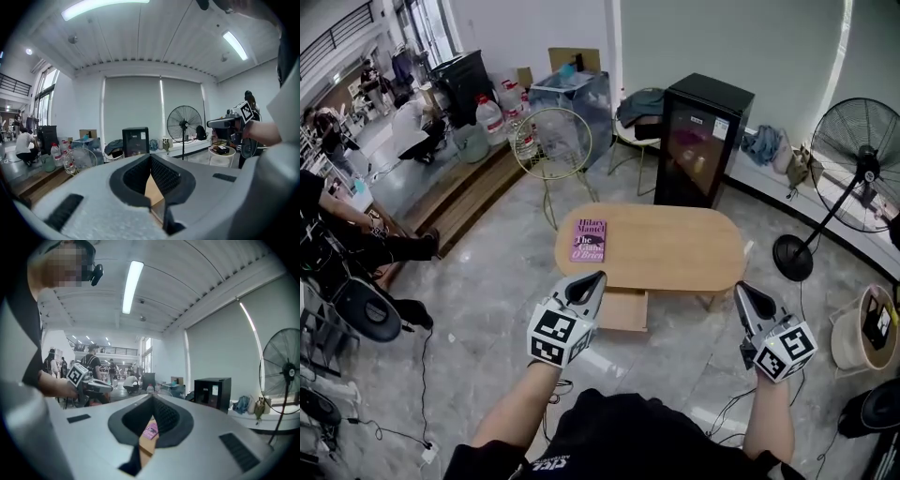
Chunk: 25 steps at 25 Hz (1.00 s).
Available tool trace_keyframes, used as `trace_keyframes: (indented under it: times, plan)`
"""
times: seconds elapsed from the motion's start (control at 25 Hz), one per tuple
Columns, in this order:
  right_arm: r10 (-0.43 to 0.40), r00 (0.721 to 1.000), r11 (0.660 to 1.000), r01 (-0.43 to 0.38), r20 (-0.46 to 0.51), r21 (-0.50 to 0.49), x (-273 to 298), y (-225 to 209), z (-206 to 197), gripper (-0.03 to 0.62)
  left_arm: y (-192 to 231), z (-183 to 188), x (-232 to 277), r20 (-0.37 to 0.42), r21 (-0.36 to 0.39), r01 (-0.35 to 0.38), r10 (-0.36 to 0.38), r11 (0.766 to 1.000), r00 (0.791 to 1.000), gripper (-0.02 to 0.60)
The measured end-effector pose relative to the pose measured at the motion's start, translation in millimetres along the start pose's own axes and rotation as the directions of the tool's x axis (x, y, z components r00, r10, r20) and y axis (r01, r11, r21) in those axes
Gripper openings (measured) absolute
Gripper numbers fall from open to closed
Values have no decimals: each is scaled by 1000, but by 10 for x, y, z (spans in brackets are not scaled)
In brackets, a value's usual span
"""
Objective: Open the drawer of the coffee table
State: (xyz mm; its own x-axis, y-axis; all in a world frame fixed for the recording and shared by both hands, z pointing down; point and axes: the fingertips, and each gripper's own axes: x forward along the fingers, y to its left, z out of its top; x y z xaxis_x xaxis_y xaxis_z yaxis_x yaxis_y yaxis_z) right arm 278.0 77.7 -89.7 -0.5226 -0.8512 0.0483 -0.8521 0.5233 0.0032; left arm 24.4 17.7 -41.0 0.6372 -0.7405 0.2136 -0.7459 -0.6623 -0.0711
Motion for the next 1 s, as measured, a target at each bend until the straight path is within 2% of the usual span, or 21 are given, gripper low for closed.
trace_keyframes:
  times: [0.24, 0.4, 0.48, 0.56, 0.64, 0.8, 1.0]
  plan:
    - [-84, 995, 996, 82, 62, 25, 129, 60, 271, 3, 392, 111, -83, 20, -53, -11, 12, 999, 1000, 2]
    - [-69, 997, 997, 67, 37, 38, 361, 307, 155, 3, 596, 86, -262, 52, -124, -59, 66, 991, 996, 2]
    - [-42, 999, 999, 42, -1, 21, 426, 458, 22, 3, 636, -25, -398, 47, -96, -118, 123, 988, 991, 2]
    - [-25, 999, 1000, 26, -21, 17, 452, 579, -78, 3, 621, -183, -489, 16, -42, -148, 149, 988, 989, 2]
    - [-14, 999, 1000, 14, -34, 10, 467, 668, -153, 3, 600, -306, -525, -1, -49, -139, 139, 989, 990, 2]
    - [21, 999, 1000, -21, -49, -15, 533, 821, -231, 3, 646, -412, -536, 5, -137, -118, 120, 983, 993, 2]
    - [33, 999, 999, -34, -27, -41, 675, 824, -134, 3, 657, -282, -398, 20, -163, -78, 83, 984, 996, 2]
